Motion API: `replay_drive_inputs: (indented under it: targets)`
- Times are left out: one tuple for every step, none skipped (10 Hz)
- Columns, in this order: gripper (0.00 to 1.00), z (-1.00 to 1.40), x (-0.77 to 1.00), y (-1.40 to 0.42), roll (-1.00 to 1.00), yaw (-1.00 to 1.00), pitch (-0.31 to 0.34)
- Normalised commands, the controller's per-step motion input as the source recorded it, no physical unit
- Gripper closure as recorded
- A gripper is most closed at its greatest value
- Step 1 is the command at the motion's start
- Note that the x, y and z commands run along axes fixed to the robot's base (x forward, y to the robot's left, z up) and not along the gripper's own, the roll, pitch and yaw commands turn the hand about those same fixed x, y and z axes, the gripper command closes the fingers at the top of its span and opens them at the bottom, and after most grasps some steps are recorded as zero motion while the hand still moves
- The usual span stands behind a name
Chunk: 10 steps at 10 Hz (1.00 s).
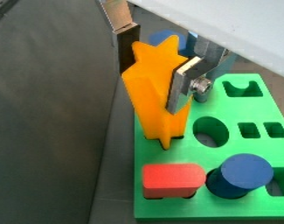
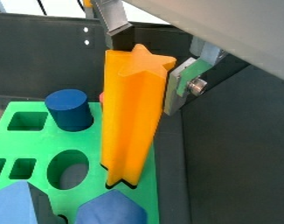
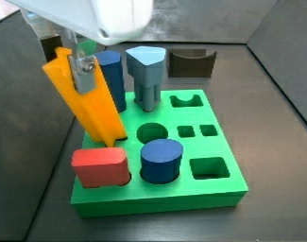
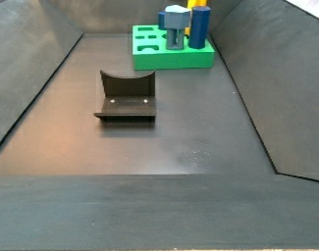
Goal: Pick up the star object. Move up. Move to above the board. Insert the star object.
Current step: Insert the star object.
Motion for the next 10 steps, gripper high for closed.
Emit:
replay_drive_inputs:
  targets:
    - [1.00,-0.10,0.00,0.00,0.00,-0.09,0.000]
    - [1.00,-0.11,0.00,0.03,0.01,-0.06,0.000]
    - [1.00,-0.12,-0.05,0.08,0.01,-0.14,0.010]
    - [1.00,-0.25,-0.08,0.00,0.00,-0.32,0.011]
    - [1.00,-0.43,0.00,-0.09,-0.03,-0.53,0.004]
    - [1.00,-0.45,0.00,-0.20,-0.02,-0.82,0.000]
    - [1.00,-0.48,0.00,-0.15,-0.03,-0.85,0.000]
    - [1.00,-0.57,0.03,0.00,-0.09,-0.85,0.140]
    - [1.00,-0.46,0.30,0.00,0.00,-0.13,0.103]
    - [1.00,-0.19,0.00,-0.12,0.11,0.00,-0.050]
